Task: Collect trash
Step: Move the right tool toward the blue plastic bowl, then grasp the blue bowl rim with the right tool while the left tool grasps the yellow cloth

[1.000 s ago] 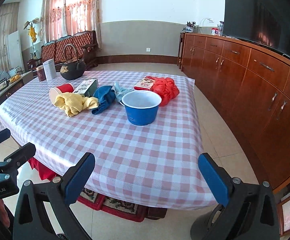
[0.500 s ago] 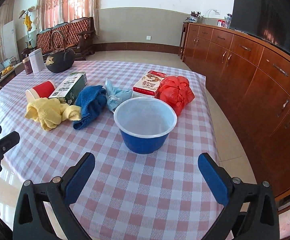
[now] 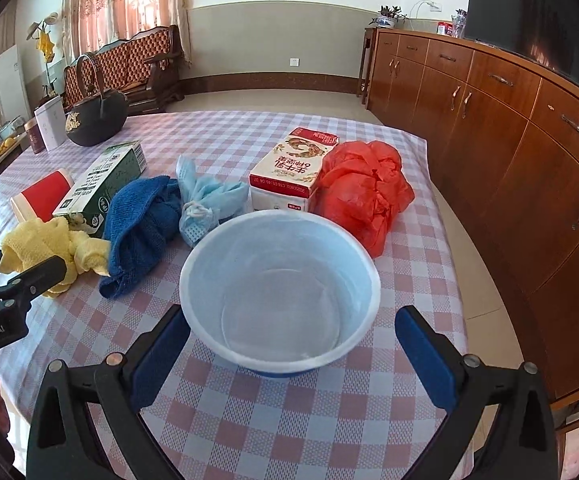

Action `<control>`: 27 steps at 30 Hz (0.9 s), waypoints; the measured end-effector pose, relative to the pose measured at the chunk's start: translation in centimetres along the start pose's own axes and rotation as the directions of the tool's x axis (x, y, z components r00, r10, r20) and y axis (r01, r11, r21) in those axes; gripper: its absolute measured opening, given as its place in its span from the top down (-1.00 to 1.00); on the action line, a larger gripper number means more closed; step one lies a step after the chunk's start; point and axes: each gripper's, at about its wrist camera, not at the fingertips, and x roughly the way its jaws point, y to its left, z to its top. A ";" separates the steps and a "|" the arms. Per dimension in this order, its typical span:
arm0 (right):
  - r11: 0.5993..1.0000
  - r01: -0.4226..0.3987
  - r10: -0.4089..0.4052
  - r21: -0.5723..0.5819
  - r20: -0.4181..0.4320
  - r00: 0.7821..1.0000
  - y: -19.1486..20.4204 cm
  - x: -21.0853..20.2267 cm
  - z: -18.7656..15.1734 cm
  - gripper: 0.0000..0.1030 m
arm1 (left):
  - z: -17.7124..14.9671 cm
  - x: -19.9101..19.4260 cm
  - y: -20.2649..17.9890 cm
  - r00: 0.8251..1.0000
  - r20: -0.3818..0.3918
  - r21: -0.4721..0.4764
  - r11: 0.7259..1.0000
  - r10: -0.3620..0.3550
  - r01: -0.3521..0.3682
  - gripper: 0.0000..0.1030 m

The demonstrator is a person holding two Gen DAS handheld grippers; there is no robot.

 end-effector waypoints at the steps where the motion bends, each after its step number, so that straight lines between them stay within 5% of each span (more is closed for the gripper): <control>1: 1.000 0.000 0.000 -0.003 0.001 1.000 0.0 0.1 0.2 -1.00 | 0.0 0.2 -0.1 1.000 -0.005 0.002 1.000 -0.004 0.004 -0.67; 4: 1.000 -0.012 0.012 -0.014 0.001 1.000 0.1 0.2 0.4 -0.61 | -0.1 0.4 -0.2 1.000 -0.014 0.008 1.000 -0.017 0.017 -0.32; 8: 1.000 -0.016 0.016 -0.015 0.010 1.000 -0.2 -0.3 0.2 -0.56 | -0.2 -0.5 -0.3 0.999 0.006 0.018 0.999 -0.046 0.045 -0.08; 27: 0.999 -0.027 0.031 -0.041 0.089 0.996 0.1 -6.0 -1.6 -0.56 | -2.2 -6.1 -0.6 0.995 0.079 0.039 0.997 -0.067 0.064 -0.01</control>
